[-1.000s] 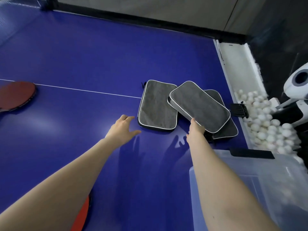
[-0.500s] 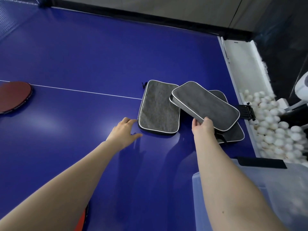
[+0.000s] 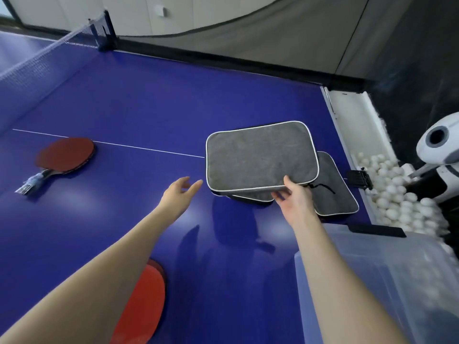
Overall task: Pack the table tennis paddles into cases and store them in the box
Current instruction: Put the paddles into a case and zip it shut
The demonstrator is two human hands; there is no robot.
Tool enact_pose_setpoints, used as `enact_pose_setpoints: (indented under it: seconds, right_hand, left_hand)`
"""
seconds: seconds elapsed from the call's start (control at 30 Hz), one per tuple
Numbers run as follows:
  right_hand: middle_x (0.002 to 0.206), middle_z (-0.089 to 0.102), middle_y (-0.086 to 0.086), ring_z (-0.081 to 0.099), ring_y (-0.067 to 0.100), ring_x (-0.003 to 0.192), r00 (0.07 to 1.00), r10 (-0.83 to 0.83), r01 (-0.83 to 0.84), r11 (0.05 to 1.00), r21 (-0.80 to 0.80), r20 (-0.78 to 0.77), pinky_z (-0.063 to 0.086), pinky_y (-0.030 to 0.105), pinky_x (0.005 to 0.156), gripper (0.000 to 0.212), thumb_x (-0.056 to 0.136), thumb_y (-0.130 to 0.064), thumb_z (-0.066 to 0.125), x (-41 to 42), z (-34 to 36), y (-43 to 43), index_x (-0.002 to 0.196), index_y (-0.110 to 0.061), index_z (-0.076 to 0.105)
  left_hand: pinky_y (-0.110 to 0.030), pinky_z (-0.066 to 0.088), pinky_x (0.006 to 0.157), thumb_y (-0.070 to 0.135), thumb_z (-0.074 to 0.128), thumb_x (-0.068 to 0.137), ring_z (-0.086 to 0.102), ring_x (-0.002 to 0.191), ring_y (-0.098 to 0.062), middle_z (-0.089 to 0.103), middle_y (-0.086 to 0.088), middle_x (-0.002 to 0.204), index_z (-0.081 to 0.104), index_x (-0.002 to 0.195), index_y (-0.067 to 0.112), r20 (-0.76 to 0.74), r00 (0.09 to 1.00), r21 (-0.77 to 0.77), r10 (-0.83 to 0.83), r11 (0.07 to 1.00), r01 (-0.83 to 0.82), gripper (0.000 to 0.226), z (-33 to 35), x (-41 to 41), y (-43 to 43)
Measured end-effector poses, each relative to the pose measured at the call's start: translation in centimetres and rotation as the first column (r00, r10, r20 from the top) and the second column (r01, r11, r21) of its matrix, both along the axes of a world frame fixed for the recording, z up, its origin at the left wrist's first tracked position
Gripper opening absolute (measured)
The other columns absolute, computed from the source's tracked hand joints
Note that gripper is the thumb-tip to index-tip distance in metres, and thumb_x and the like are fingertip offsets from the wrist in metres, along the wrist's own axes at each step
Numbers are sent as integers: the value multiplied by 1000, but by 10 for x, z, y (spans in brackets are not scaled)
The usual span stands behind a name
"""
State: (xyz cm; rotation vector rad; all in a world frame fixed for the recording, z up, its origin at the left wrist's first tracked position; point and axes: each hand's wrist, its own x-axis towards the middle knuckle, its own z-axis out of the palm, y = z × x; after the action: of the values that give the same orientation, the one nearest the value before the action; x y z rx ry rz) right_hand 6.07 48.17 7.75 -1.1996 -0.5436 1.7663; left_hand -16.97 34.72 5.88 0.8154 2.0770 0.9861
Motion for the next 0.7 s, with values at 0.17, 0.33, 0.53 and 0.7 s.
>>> enact_pose_setpoints:
  seconds: [0.17,0.33,0.53,0.7]
  right_hand:
    - [99,69,7,67,23,87,984,180,-179,981,73,-12,56,40,75,20,90,-1,57,-27,9,-58,107,-11,60]
    - [105,69,5,67,24,91,953,304,-299,943,143,-11,54,38,75,25,90,0,56,-65,20,-116,109,-16,60]
    - [98,72,6,69,20,81,909,416,-408,900,155,-19,52,35,74,22,89,0,56,-103,27,-182,107,-12,62]
    - [93,73,9,71,20,78,884,468,-460,874,159,-13,51,40,79,17,89,0,57,-136,24,-237,102,-9,65]
  left_hand:
    - [-41,47,99,52,54,90,60,108,-21,58,-3,126,41,141,15,222,967,100,124,984,-150,65,11,-22,-49]
    - [-30,55,72,40,56,93,65,93,-20,61,-5,121,43,137,10,463,854,194,238,913,-360,55,20,-44,-110]
    - [-27,58,60,32,64,90,72,81,-15,73,-1,101,61,106,17,631,738,272,237,824,-497,22,27,-80,-194]
    - [-35,58,74,24,67,88,72,88,-17,73,-4,106,63,105,16,712,666,308,222,754,-581,20,28,-111,-253]
